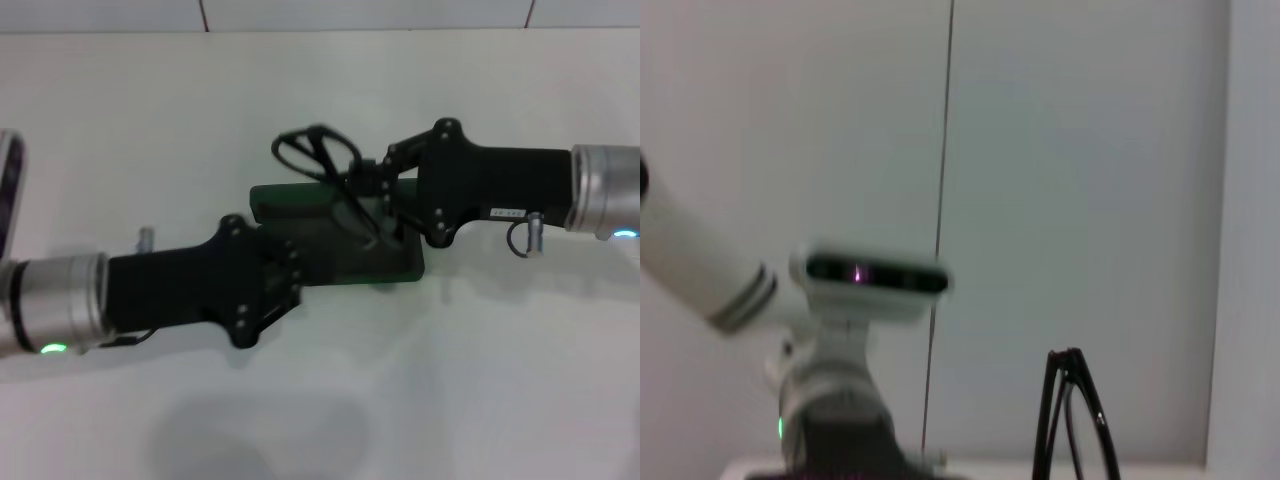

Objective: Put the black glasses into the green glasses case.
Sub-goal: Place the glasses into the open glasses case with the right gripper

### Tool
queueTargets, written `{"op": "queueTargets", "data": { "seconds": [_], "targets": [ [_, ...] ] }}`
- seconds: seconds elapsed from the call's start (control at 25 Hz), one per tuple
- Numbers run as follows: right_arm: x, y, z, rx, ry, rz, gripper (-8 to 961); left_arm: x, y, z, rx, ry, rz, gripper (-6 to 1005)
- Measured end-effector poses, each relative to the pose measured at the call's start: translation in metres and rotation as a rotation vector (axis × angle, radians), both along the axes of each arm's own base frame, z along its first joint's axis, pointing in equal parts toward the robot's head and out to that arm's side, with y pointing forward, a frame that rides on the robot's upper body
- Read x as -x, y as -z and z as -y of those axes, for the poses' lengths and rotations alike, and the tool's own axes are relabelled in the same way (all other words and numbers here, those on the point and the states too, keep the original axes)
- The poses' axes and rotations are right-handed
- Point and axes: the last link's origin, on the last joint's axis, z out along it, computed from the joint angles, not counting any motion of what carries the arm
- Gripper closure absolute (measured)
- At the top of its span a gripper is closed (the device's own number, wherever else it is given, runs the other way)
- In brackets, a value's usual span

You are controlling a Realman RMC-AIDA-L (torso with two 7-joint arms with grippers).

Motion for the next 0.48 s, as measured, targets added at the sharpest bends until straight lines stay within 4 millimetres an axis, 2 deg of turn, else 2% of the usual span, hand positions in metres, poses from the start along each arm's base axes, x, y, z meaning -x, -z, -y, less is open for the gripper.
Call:
{"op": "queueTargets", "data": {
  "seconds": [0.12,0.2,0.48],
  "targets": [
    [0.000,0.003,-0.004,-0.002,-0.014,0.080,907,0.010,-0.002,0.004,-0.001,-0.029,-0.023,994],
    [0.001,0.005,-0.013,-0.001,-0.022,0.220,907,0.026,-0.008,0.010,0.009,-0.072,-0.072,994],
    [0.011,0.009,-0.024,-0.009,-0.042,0.402,907,0.042,-0.016,0.014,-0.007,-0.118,-0.133,994]
  ]
}}
